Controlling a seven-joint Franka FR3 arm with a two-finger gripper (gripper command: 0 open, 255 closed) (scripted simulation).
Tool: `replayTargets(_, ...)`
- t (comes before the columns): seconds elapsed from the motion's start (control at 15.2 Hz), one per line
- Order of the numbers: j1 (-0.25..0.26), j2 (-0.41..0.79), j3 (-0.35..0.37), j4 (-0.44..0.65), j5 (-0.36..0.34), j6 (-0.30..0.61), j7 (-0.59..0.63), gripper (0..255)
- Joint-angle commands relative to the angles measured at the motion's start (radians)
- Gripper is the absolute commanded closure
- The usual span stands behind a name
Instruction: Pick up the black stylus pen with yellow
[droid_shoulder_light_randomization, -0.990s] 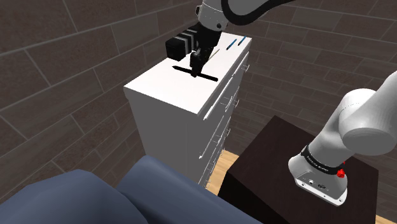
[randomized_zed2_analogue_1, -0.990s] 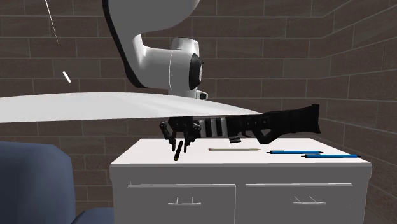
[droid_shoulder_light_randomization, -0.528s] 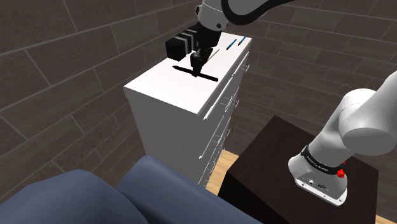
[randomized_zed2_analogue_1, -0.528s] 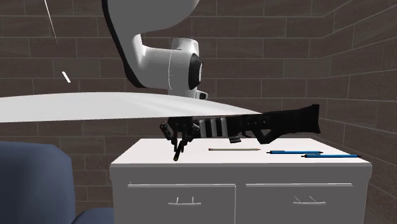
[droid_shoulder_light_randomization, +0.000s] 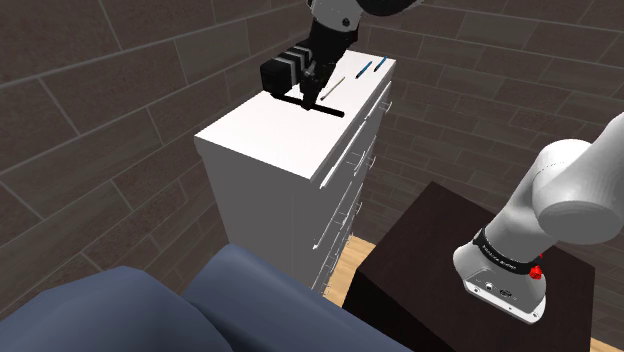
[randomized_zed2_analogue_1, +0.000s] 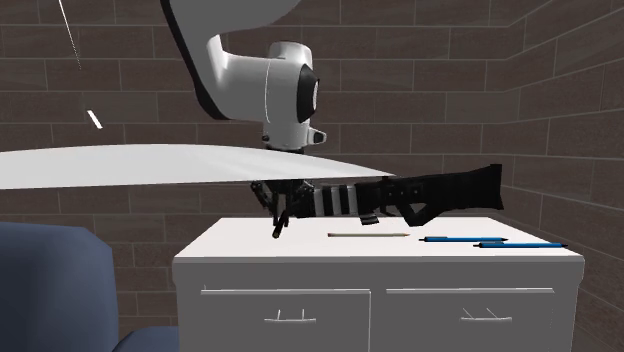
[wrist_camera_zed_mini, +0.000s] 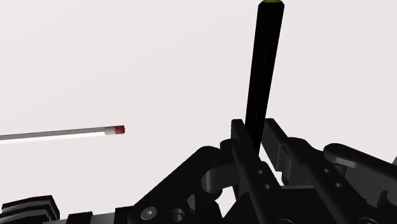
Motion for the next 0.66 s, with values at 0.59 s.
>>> replayTargets(0.59,-0.003,-0.008,-0.004,0.115,-0.006,-0.123,0.011,255)
